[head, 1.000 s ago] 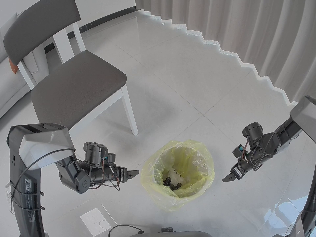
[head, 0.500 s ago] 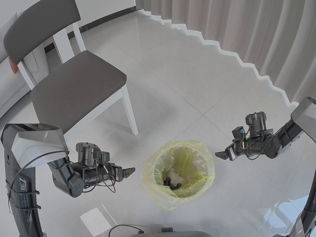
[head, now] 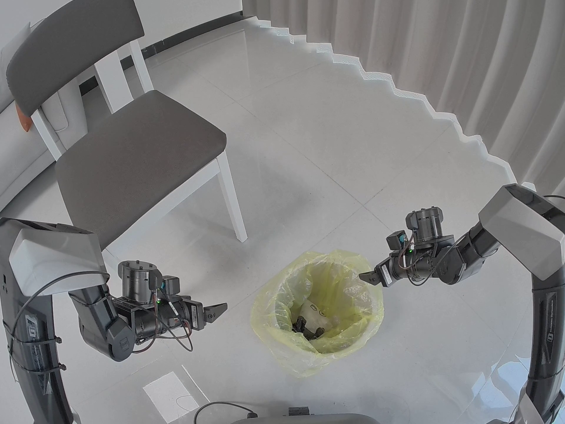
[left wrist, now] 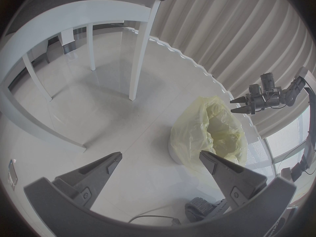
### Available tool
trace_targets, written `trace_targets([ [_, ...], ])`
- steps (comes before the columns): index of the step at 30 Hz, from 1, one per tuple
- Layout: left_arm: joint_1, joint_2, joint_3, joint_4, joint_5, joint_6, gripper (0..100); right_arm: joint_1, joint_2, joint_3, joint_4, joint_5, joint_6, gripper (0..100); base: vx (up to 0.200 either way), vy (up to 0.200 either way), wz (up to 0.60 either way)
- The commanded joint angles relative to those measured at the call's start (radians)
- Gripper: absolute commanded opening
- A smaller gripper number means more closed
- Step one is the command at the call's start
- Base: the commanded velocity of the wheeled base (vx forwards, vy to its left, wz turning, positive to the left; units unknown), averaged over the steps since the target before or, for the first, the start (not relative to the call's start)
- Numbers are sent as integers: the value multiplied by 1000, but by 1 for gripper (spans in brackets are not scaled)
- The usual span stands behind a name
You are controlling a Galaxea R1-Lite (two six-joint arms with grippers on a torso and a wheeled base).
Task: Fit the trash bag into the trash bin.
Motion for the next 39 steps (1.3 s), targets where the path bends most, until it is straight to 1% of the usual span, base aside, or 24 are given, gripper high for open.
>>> trace_targets([
  [1, 17, -4, 32, -16, 0, 1, 100, -11, 52, -41, 7, 2, 0, 100, 0, 0, 0],
  [7, 18, 4, 37, -18, -4, 1, 100, -31, 41, -51, 7, 5, -1, 100, 0, 0, 0],
  [11, 18, 8, 34, -18, -12, 1, 100, -24, -8, -32, 5, 37, 3, 100, 0, 0, 0],
  [13, 18, 10, 34, -18, -12, 1, 100, -21, -17, -32, 5, 42, 3, 100, 0, 0, 0],
  [23, 17, 2, 40, -19, -11, 2, 100, -26, -37, -41, 38, 44, 5, 100, 0, 0, 0],
  [27, 17, -5, 49, -19, -11, 2, 100, -41, -5, -62, 38, 45, 5, 100, 0, 0, 0],
  [31, 20, -15, 55, -19, -11, 2, 100, -66, 65, -124, 51, 45, 5, 100, 0, 0, 0],
  [35, 20, -15, 57, -19, -11, 2, 100, -66, 92, -148, 70, 47, 5, 100, 0, 0, 0],
  [39, 20, -8, 55, -19, -9, 1, 100, -57, 167, -199, 94, 47, 3, 100, 0, 0, 0],
])
